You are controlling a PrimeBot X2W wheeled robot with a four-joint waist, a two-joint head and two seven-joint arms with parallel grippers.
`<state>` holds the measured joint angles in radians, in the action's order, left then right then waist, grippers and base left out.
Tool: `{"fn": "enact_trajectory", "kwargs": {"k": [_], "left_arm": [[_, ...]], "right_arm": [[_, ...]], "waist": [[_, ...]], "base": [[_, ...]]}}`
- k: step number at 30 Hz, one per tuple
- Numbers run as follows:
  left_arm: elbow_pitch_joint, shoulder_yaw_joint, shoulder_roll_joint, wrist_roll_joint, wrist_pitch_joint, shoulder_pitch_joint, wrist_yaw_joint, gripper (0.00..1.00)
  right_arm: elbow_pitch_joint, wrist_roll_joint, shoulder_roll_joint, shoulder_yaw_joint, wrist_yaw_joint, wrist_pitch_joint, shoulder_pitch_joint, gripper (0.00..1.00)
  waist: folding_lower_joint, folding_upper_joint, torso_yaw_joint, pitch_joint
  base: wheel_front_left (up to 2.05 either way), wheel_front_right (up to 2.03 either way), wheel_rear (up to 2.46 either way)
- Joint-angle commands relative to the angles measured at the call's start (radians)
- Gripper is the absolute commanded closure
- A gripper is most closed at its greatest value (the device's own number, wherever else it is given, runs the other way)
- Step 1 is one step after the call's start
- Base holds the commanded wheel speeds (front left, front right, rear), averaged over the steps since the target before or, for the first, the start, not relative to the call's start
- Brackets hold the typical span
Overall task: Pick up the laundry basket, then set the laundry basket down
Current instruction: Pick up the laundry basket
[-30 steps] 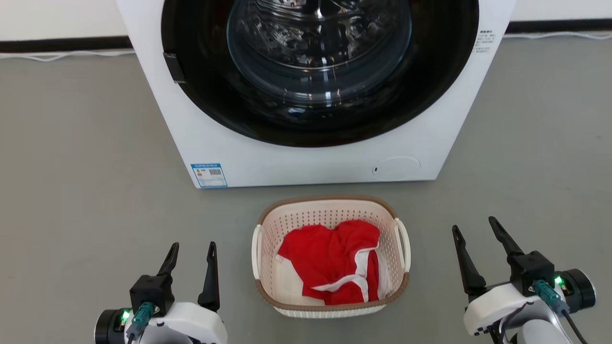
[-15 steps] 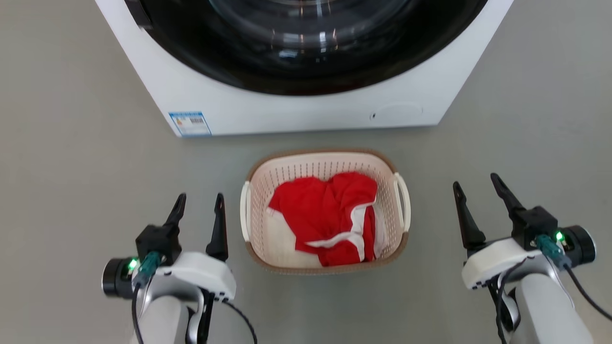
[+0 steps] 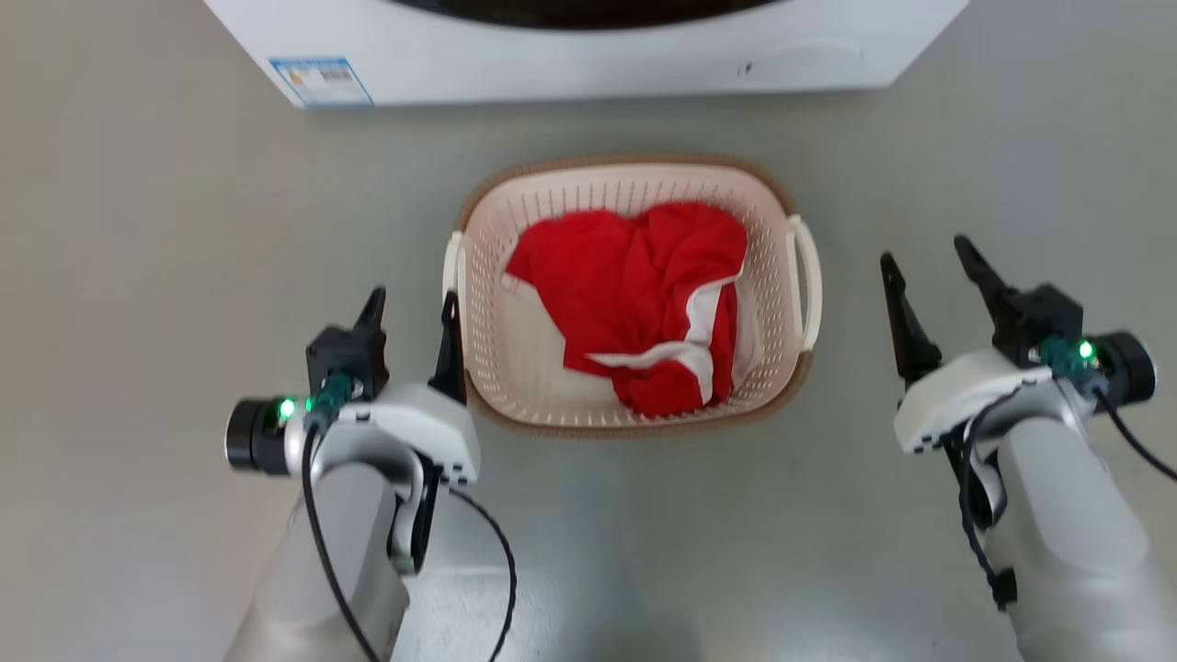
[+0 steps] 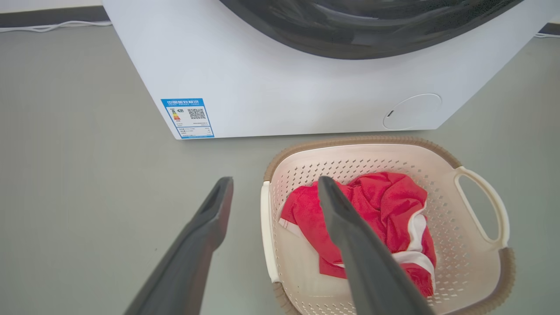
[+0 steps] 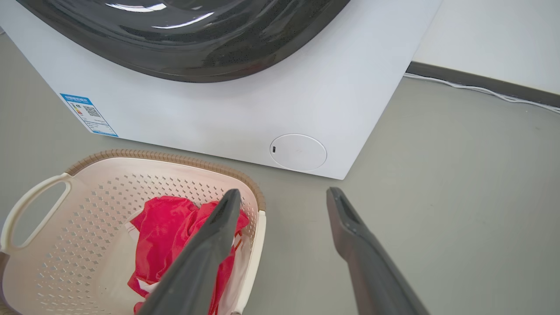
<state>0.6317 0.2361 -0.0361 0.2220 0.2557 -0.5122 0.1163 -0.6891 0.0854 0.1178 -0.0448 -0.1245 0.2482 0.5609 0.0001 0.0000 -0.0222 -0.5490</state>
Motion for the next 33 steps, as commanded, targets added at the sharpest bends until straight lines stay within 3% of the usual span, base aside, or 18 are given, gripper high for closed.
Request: {"fn": "enact_trajectory", "kwargs": {"k": [1, 18, 33], "left_arm": [[-0.006, -0.017, -0.014, 0.007, 0.006, -0.032, 0.011, 0.00], [0.127, 0.032, -0.014, 0.030, 0.006, -0.235, 0.066, 0.00], [0.165, 0.051, -0.014, 0.046, 0.006, -0.310, 0.078, 0.00]], "right_arm": [[0.006, -0.011, 0.002, 0.027, -0.006, 0.014, 0.017, 0.00], [-0.059, -0.053, 0.020, 0.090, -0.006, 0.014, 0.165, 0.00], [-0.053, -0.068, 0.031, 0.117, -0.006, 0.014, 0.222, 0.00]], "waist": [[0.0000, 0.0000, 0.000, -0.064], [0.0000, 0.0000, 0.004, -0.262], [0.0000, 0.0000, 0.006, -0.358]], "base": [[0.00, 0.00, 0.00], [0.00, 0.00, 0.00], [0.00, 0.00, 0.00]]}}
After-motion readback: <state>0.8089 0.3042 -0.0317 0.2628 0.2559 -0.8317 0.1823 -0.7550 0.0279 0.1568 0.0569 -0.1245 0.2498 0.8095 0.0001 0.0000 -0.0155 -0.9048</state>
